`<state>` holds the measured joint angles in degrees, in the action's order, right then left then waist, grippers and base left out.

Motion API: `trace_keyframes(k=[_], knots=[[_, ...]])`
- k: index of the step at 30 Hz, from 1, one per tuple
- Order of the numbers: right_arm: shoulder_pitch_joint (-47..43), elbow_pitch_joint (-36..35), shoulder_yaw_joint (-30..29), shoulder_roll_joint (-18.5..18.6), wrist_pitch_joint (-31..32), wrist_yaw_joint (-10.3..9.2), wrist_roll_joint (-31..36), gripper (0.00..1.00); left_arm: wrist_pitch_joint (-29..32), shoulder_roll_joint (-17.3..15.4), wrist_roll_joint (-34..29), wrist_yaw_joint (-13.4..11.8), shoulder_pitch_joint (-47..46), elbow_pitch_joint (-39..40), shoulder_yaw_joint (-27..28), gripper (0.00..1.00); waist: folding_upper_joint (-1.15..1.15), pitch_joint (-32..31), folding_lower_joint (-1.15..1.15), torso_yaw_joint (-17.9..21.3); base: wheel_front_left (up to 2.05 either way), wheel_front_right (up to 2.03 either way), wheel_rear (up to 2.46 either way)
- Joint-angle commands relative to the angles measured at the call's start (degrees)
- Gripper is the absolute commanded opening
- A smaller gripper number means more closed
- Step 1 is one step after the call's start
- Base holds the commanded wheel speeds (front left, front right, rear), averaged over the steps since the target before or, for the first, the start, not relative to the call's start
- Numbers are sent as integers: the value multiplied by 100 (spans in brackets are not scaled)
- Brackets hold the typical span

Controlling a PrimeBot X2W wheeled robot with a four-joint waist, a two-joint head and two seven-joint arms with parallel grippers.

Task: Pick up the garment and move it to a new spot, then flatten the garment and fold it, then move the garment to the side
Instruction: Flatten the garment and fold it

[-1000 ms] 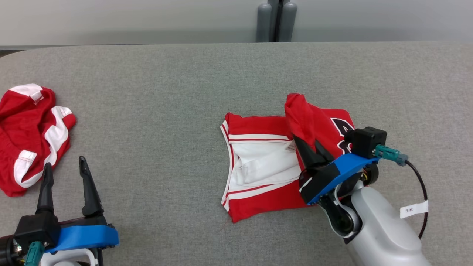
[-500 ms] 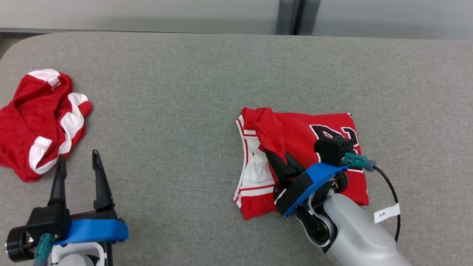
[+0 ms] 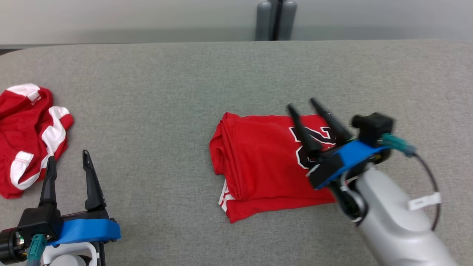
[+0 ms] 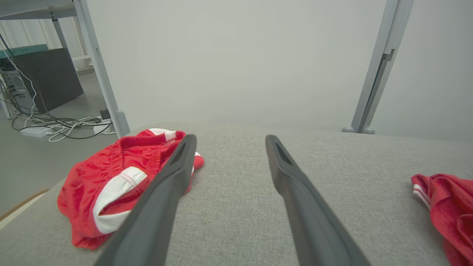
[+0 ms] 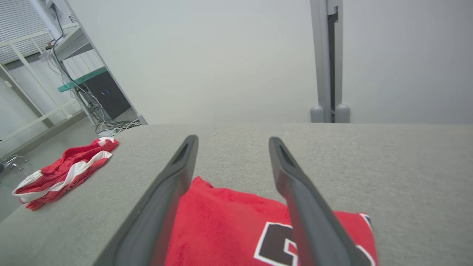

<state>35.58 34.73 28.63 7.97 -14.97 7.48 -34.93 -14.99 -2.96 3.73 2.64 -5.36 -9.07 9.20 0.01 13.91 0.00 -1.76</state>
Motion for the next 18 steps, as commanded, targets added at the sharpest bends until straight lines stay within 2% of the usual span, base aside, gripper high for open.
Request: trace_keyframes(k=[1, 8, 13, 18], knots=[[-198, -236, -247, 113, -23, 3, 203, 100, -27, 10, -44, 20, 21, 22, 44, 100, -1, -67, 0, 86, 0, 0, 0], [-1163, -1413, -1465, 297, -23, 3, 1128, 100, -27, 10, -135, 29, 88, 42, 60, 100, -1, -190, 0, 244, 0, 0, 0], [-1924, -1996, -2003, 124, -24, 2, 1540, 100, -27, 0, -210, -5, 190, -49, 50, 100, -1, -280, 0, 302, 0, 0, 0], [-2405, -2207, -2299, -79, -23, 2, 1778, 100, -26, -36, -228, 36, 232, -94, 34, 100, -1, -369, 0, 290, 0, 0, 0]])
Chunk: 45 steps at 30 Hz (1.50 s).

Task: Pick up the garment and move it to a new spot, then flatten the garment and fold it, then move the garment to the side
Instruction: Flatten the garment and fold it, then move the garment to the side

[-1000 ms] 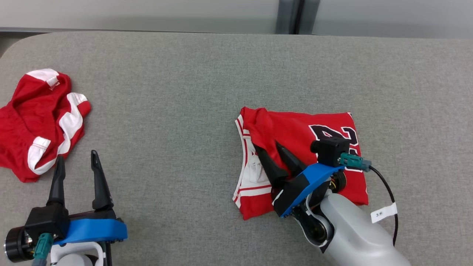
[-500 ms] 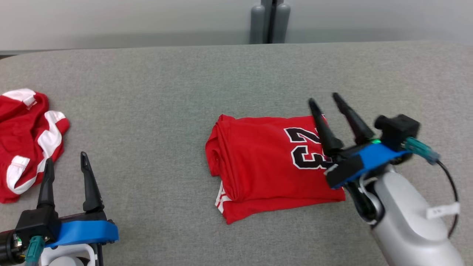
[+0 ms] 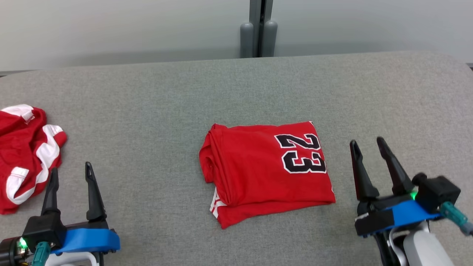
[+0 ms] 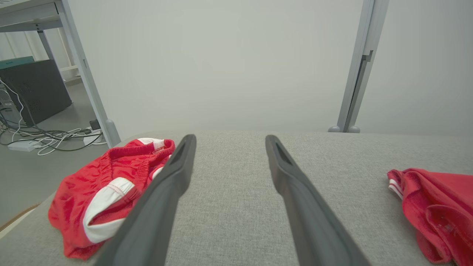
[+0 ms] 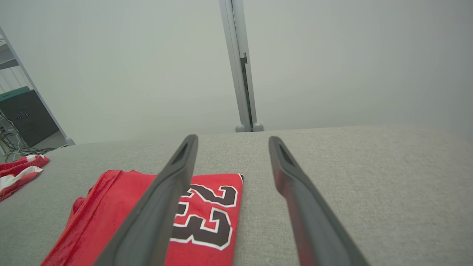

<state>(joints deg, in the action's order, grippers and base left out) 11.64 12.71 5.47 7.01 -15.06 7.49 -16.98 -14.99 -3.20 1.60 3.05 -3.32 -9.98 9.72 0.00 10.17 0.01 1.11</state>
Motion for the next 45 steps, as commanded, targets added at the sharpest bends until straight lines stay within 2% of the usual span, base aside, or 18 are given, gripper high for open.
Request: trace_keyframes(k=[1, 12, 22, 27, 45], knots=[[-113, -42, -37, -42, -15, 1, 31, 100, -27, -22, -11, 9, 52, -10, -14, 100, 0, -24, -1, -7, 0, 0, 0], [-725, -124, -199, -357, -16, 1, 442, 100, -26, -13, -11, 89, 332, -98, -196, 100, 0, -384, -1, -176, 0, 0, 0], [-852, 89, -381, -405, -16, 1, 779, 100, -6, 9, 117, 154, 402, -423, -455, 100, 0, -611, -1, -303, 0, 0, 0], [-867, 186, -368, -410, -16, 1, 765, 100, -3, -14, 177, 187, 299, -490, -533, 100, 0, -655, -1, -339, 0, 0, 0], [-852, 327, -319, -410, -16, 1, 680, 100, -13, -134, 233, 51, 391, -404, -573, 100, 0, -663, -1, -324, 0, 0, 0]])
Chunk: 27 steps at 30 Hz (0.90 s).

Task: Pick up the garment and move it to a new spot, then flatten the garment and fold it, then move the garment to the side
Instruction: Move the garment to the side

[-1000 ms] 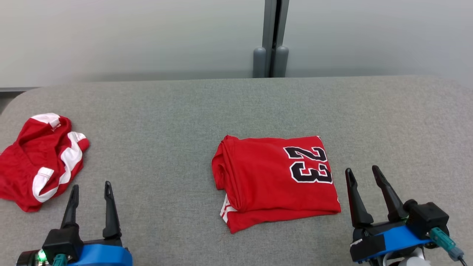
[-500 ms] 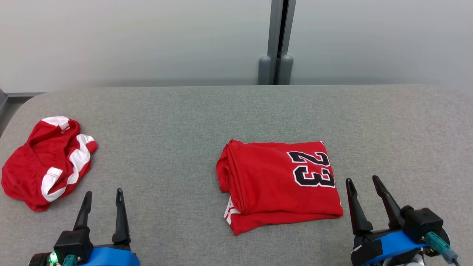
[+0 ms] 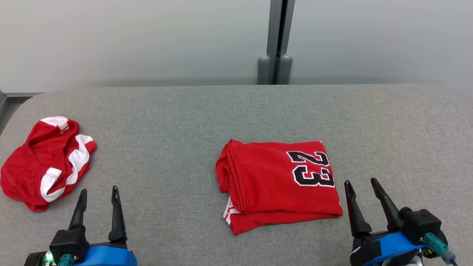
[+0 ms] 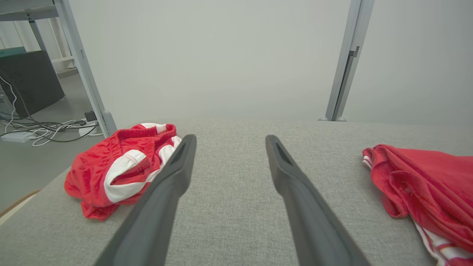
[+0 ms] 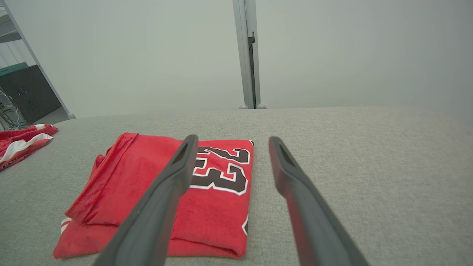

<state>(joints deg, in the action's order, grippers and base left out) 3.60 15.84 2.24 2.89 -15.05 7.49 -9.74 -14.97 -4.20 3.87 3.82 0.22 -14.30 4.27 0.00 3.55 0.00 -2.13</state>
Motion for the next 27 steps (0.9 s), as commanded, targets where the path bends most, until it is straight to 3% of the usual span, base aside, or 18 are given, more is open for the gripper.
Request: trace_keyframes(k=[1, 10, 16, 27], knots=[[-50, 15, 5, 2, -17, 1, -45, 100, -15, -38, 4, -33, 44, 31, -30, 100, 0, -5, 0, 0, 0, 0, 0], [142, 145, 33, 0, -18, 1, 69, 100, -16, -45, 83, -83, 26, 82, -41, 100, 0, -12, 0, -52, 0, 0, 0], [917, 384, 33, 28, 80, 1, 329, 100, -17, -46, 113, -102, -112, 115, -79, 100, 0, 133, 0, -121, 0, 0, 0], [2211, 1584, 101, 302, 721, 1, 311, 100, -26, -25, 207, -86, -484, 62, -184, 100, 0, 555, 0, -347, 0, 0, 0]])
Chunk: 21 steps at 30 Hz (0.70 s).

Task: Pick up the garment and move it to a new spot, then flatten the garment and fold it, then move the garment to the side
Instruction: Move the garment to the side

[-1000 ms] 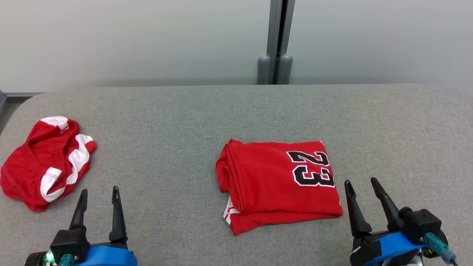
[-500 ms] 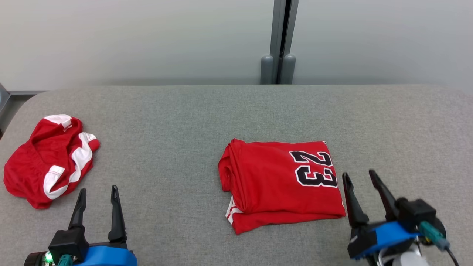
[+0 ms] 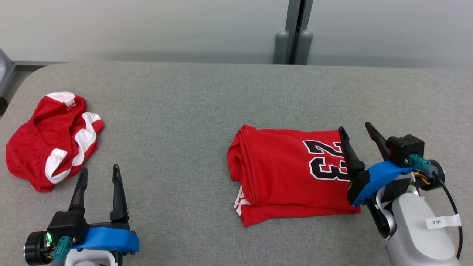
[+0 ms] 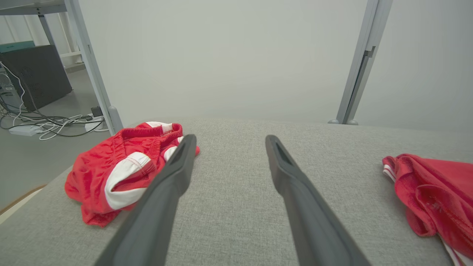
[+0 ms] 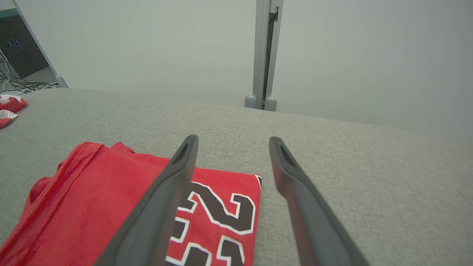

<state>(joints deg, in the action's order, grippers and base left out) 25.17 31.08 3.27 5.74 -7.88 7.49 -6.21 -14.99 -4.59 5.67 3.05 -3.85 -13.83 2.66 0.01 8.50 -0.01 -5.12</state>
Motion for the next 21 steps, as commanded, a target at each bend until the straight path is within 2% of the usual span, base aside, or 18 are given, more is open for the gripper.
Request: trace_keyframes(k=[1, 8, 16, 21], knots=[[91, 197, 2, 36, 25, 2, -68, 100, -24, 19, 31, -21, -92, 26, -25, 100, -1, 101, 1, -60, 0, 0, 0], [240, 1162, 3, 56, 45, 1, -184, 100, -25, 53, 80, -54, -213, 93, -57, 100, -1, 332, 1, -80, 0, 0, 0], [309, 1941, 286, -74, -88, 1, -357, 100, -26, 88, 102, -59, -285, 74, -67, 100, -1, 418, 1, -39, 0, 0, 0], [387, 2235, 595, -237, -170, 9, -900, 100, -26, 101, 125, -37, -319, 84, -70, 100, -1, 441, 1, -31, 0, 0, 0]])
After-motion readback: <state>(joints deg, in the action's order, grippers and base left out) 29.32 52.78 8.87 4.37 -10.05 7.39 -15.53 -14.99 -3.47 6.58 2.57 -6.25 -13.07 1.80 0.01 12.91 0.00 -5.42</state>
